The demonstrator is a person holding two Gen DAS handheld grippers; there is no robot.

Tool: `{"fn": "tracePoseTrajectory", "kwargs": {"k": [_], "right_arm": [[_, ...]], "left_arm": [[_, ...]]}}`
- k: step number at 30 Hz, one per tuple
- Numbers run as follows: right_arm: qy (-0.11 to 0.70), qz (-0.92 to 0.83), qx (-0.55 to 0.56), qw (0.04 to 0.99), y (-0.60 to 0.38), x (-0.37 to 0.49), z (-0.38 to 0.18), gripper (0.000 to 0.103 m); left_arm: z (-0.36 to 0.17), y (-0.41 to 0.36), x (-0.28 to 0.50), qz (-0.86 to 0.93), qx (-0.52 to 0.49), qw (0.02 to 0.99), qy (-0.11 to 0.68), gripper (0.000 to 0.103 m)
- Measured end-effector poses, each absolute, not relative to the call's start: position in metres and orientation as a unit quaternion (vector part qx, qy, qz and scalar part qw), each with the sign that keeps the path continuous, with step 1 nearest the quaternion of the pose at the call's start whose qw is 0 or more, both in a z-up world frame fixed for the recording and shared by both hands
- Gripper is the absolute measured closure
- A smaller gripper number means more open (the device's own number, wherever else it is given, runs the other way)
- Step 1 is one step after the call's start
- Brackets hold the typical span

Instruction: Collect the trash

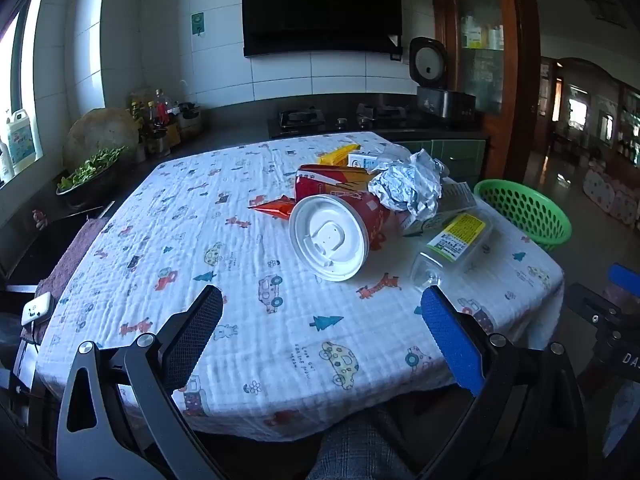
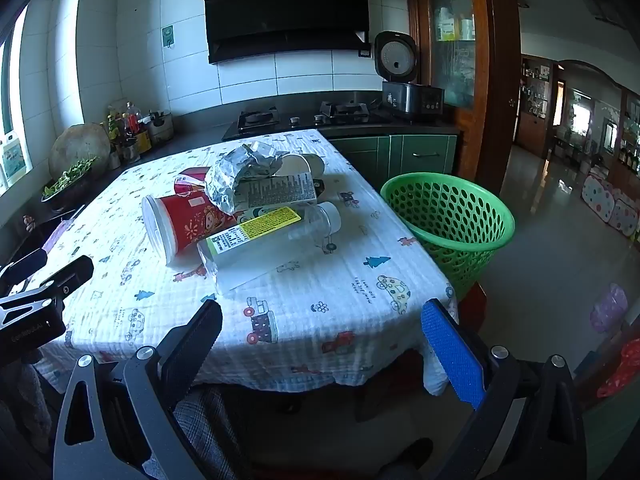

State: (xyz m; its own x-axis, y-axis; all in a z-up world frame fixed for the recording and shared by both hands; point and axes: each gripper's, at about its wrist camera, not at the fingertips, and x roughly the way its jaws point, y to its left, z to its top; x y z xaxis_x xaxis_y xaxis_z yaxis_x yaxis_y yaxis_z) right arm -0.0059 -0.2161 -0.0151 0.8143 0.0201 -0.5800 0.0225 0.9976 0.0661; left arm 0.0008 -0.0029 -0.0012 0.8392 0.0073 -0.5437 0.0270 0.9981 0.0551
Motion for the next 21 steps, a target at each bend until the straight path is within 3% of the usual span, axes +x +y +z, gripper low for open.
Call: {"fn": "tracePoseTrajectory", "kwargs": {"k": [21], "right_arm": [[0.303,0.001,0.038,0.952,-0.218,-0.005,-0.014,0.006]], "left_arm": [[0.003,-0.009,-0.008,-0.034,0.028,0.964,0.263,0.007]]}}
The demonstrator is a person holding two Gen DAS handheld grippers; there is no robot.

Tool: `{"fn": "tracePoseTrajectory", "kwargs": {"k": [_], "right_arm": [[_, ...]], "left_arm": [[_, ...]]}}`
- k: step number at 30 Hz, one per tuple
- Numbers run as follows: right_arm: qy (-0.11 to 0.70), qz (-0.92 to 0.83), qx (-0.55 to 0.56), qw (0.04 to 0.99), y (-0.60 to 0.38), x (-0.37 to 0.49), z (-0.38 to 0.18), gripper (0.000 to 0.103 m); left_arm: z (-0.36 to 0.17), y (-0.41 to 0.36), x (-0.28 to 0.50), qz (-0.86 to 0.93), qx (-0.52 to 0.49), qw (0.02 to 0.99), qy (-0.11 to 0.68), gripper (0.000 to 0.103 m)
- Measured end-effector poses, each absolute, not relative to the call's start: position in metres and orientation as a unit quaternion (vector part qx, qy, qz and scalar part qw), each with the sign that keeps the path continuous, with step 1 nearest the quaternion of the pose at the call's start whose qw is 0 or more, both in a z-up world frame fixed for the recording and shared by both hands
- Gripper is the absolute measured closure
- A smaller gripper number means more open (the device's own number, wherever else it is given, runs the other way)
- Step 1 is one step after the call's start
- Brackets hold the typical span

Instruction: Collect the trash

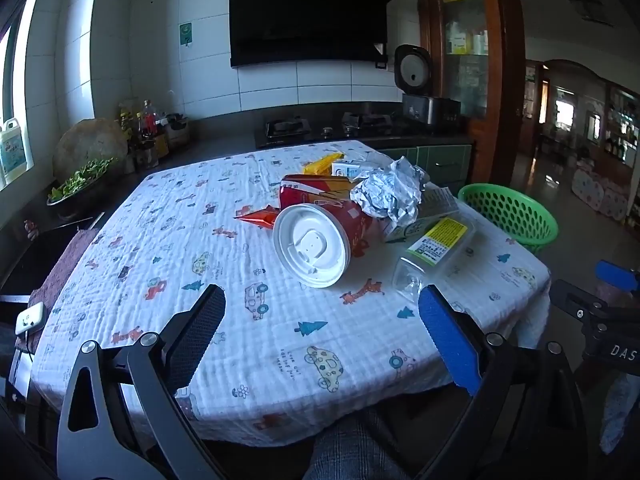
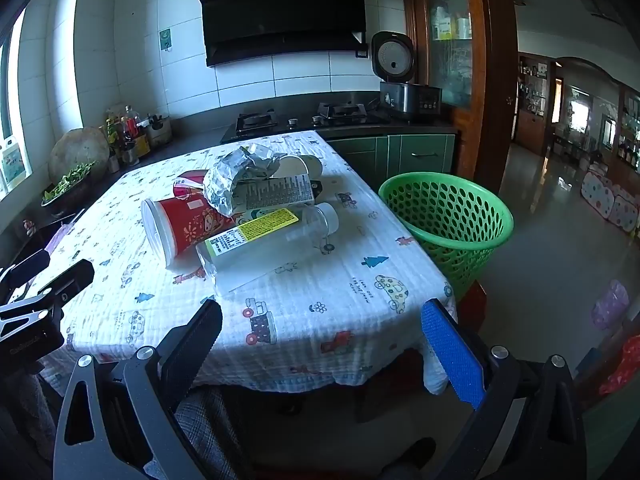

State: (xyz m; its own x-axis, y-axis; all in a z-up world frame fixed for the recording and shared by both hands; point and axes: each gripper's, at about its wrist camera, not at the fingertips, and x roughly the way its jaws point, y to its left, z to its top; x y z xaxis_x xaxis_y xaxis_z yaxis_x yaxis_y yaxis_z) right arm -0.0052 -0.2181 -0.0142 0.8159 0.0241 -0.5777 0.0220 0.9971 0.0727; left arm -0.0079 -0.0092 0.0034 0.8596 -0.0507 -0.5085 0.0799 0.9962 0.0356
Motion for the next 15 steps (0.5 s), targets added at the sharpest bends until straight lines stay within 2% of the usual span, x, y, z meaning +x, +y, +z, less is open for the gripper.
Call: {"fn": "tracePoseTrajectory", "kwargs": {"k": [15], "right_arm": [[0.301,0.001,0.041,0.953,-0.2201,-0.0085,-0.0141,0.006]], "left_arm": [[0.0046,-0.0063,-0.0069,-0.027,0.025,0.965,0.261,0.005]]}}
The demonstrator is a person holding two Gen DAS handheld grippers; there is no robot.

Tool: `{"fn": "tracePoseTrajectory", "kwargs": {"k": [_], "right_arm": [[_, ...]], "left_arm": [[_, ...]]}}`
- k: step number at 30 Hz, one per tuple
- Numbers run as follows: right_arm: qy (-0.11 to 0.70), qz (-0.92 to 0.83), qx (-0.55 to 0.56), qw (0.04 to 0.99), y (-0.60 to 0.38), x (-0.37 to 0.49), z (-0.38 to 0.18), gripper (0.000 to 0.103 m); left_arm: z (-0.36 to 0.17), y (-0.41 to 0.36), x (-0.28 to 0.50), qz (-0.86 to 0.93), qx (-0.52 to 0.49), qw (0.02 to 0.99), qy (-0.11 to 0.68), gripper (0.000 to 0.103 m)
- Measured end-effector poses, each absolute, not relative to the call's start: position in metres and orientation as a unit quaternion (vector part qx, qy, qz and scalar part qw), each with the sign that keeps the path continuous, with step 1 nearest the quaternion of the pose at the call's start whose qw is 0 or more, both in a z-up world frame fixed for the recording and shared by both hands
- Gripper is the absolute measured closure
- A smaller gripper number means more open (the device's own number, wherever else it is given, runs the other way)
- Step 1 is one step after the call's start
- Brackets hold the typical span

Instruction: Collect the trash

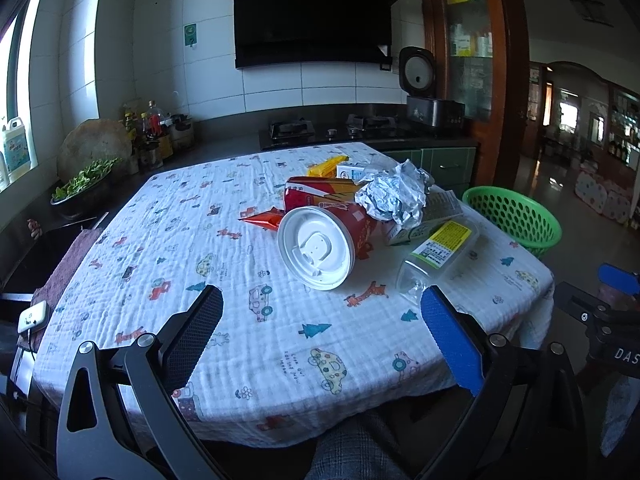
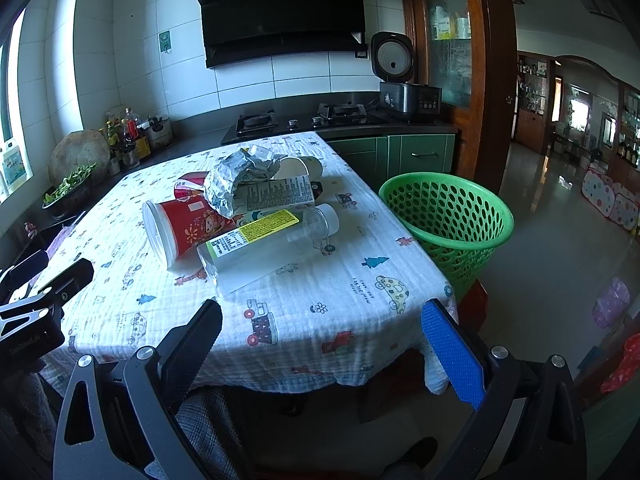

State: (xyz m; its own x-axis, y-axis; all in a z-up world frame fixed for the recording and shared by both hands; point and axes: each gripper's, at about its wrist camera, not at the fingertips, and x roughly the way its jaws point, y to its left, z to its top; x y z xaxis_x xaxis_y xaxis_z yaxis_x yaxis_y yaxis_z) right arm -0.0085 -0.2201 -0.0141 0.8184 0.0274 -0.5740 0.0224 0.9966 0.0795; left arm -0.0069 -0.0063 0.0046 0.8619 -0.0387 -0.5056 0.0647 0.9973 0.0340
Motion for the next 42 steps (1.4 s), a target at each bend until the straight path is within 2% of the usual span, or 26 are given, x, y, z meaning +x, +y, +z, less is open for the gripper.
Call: {"fn": "tracePoseTrajectory", "kwargs": {"k": [42], "right_arm": [[0.302,0.008,0.042,0.952,-0.2141,-0.0068,-0.0137,0.006]], "left_arm": [[0.0041,-0.0059,-0.0055,-0.021,0.025,0.964,0.265,0.005]]}}
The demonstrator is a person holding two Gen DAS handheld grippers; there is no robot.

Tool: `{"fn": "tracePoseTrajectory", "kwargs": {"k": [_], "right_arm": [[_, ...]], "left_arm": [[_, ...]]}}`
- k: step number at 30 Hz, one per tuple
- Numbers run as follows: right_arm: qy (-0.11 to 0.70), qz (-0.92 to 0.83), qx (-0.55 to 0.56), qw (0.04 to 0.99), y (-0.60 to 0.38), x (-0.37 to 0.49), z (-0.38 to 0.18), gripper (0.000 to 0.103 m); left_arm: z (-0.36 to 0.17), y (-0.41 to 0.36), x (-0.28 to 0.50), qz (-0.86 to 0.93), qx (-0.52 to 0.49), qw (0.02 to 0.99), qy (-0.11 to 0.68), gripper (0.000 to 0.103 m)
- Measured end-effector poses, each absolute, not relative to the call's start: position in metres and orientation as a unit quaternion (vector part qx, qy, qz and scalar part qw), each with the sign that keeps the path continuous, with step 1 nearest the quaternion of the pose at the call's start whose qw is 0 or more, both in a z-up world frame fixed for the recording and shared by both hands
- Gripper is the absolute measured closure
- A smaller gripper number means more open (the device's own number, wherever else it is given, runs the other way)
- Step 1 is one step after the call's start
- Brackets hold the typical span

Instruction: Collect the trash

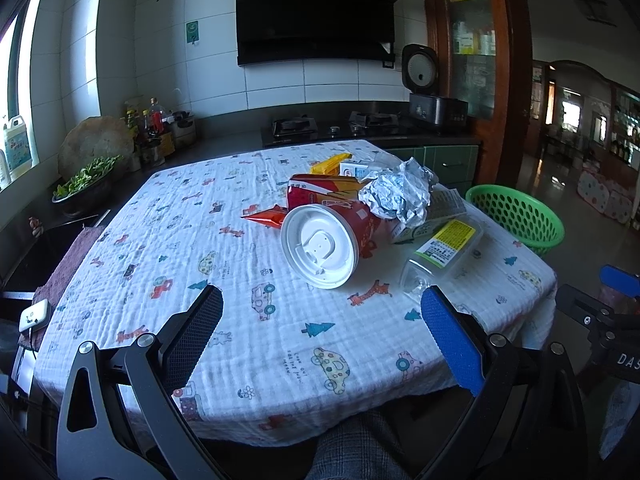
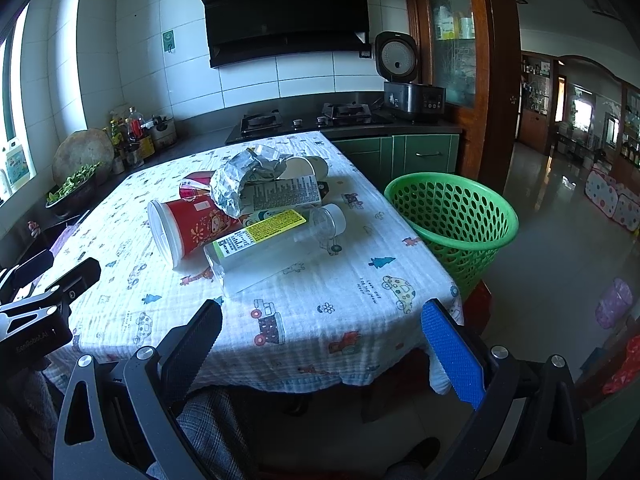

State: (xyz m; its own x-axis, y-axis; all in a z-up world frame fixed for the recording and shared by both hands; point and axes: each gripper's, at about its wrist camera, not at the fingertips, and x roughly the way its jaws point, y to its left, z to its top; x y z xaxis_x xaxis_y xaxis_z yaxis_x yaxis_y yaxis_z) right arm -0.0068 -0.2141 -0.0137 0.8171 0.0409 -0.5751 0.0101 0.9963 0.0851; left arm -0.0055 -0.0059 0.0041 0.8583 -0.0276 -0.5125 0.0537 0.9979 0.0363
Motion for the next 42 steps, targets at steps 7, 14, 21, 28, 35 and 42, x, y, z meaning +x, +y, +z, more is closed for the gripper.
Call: {"fn": "tracePoseTrajectory", "kwargs": {"k": [7,14,21,28,35,42], "right_arm": [[0.302,0.009,0.042,0.952,-0.214,-0.007,-0.014,0.006],[0.303,0.011,0.043,0.952,-0.213,-0.007,-0.015,0.006],[0.3,0.013,0.042,0.953,-0.213,-0.007,-0.015,0.006],[0.3,0.022,0.04,0.953,-0.213,-0.001,-0.016,0.006],[0.303,0.049,0.039,0.951,-0.208,0.017,-0.011,0.006],[0.303,0.084,0.03,0.949,-0.194,0.048,0.003,0.006]], "left_arm": [[0.004,-0.006,-0.005,-0.021,0.026,0.964,0.265,0.005],[0.004,-0.005,-0.005,-0.02,0.025,0.964,0.266,0.005],[0.004,-0.005,-0.004,-0.02,0.026,0.963,0.266,0.005],[0.004,0.004,0.003,-0.01,0.021,0.962,0.271,0.005],[0.0,0.017,0.015,0.002,0.018,0.961,0.277,0.005],[-0.009,0.03,0.027,0.01,0.012,0.957,0.289,0.005]]}}
